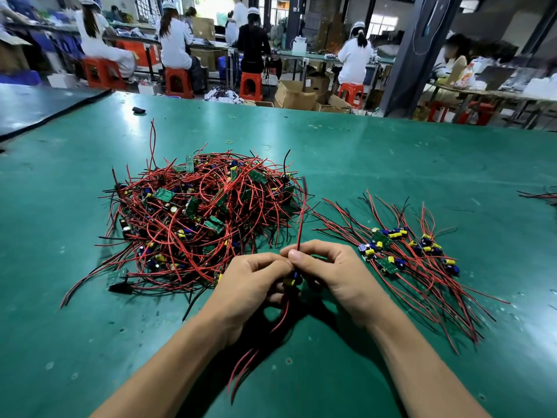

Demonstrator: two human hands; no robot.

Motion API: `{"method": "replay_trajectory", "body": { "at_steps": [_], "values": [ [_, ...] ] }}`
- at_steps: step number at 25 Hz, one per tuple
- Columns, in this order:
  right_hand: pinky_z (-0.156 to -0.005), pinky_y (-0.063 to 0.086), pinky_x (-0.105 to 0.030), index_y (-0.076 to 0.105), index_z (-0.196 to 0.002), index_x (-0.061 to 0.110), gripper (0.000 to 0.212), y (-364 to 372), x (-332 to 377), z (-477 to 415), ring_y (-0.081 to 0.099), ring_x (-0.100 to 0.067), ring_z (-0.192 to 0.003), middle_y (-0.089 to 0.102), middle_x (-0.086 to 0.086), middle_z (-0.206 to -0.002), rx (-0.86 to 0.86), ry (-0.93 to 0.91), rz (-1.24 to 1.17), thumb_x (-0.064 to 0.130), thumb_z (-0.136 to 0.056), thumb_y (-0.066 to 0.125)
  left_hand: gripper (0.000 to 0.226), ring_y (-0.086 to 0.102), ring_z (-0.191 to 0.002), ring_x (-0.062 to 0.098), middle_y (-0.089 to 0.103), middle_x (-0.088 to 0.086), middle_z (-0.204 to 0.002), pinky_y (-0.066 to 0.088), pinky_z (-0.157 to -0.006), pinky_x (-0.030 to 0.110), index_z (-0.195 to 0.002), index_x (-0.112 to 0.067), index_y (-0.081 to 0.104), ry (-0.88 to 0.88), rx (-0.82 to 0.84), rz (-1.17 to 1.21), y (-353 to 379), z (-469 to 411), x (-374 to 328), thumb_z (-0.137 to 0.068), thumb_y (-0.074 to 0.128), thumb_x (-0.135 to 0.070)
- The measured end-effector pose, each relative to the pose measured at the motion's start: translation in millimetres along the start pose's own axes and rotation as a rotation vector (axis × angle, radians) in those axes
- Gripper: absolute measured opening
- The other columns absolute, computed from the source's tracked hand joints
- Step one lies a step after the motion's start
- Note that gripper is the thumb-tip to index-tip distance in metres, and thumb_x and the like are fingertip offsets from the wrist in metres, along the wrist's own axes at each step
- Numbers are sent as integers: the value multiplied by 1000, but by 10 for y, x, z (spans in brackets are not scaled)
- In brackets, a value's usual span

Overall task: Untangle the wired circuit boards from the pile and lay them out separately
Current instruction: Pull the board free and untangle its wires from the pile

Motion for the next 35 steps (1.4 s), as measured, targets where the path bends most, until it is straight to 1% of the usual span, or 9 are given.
{"method": "replay_trajectory", "body": {
  "at_steps": [4,6,10,14,16,20,25,29,35],
  "values": [
    [-49,50,-25,74,-80,8,15,-11,-15,17,58,-16,-56,64,-8,-66,-99,6,64,22,-86,77,12,71,-65,27,72,21,-78,59,-57,28,-83,2,73,-6,12,-19,12,-6,26,-89,63,3],
    [-47,48,-24,73,-76,8,15,5,-17,22,55,-15,-52,61,-7,-63,-113,-2,86,17,-87,76,14,70,-60,28,69,23,-72,59,-54,29,-75,2,71,-5,-43,-50,-29,-8,36,-86,63,6],
    [-44,46,-23,70,-71,10,17,40,-114,-15,53,-16,-48,58,-7,-61,-161,51,-157,11,-86,76,21,69,-56,31,68,23,-70,55,-46,28,-70,-1,73,-38,-75,-34,-43,-13,37,-87,62,4],
    [-43,28,-18,65,-63,17,25,-119,-184,-97,33,-11,-39,40,2,-48,-337,67,-99,16,-85,78,26,66,-52,29,68,23,-68,53,-45,25,-64,-7,73,-73,-52,-64,-35,-27,35,-85,62,4],
    [-42,21,-16,62,-66,16,25,-232,-176,-130,29,-11,-38,36,0,-49,-414,64,-116,16,-86,76,25,66,-52,28,68,21,-67,53,-46,24,-64,-9,73,-77,-24,-92,-4,-20,50,-84,63,3],
    [-37,26,-17,63,-87,1,7,-468,-119,-164,32,-6,-39,49,3,-53,-539,14,-338,4,-92,68,22,59,-41,15,64,8,-57,43,-41,16,-67,-6,70,-81,43,-145,78,12,77,-85,62,4],
    [-32,25,-16,63,-73,2,28,-479,-188,-175,30,-4,-34,41,2,-54,-461,197,-722,17,-97,61,24,53,-44,12,63,7,-62,43,-44,18,-65,-11,72,-72,64,-225,90,8,51,-86,65,-1],
    [-31,27,-17,64,-63,-1,37,-422,-166,-161,31,-5,-35,41,2,-55,-393,247,-895,15,-97,59,21,53,-50,16,63,7,-63,41,-50,22,-66,-12,73,-59,67,-278,72,6,30,-85,67,-5],
    [-31,26,-18,62,-66,1,28,-433,-158,-130,31,-7,-33,35,3,-59,-395,260,-965,14,-91,60,17,61,-50,21,69,15,-71,41,-47,24,-74,-7,72,-86,114,-228,104,13,60,-88,63,-3]
  ]
}}
Point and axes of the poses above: each hand's wrist, its own z-axis away from the middle knuckle, its own y-axis out of the palm, x = y × z, the point moved 8 cm from there along -z, towards the middle knuckle
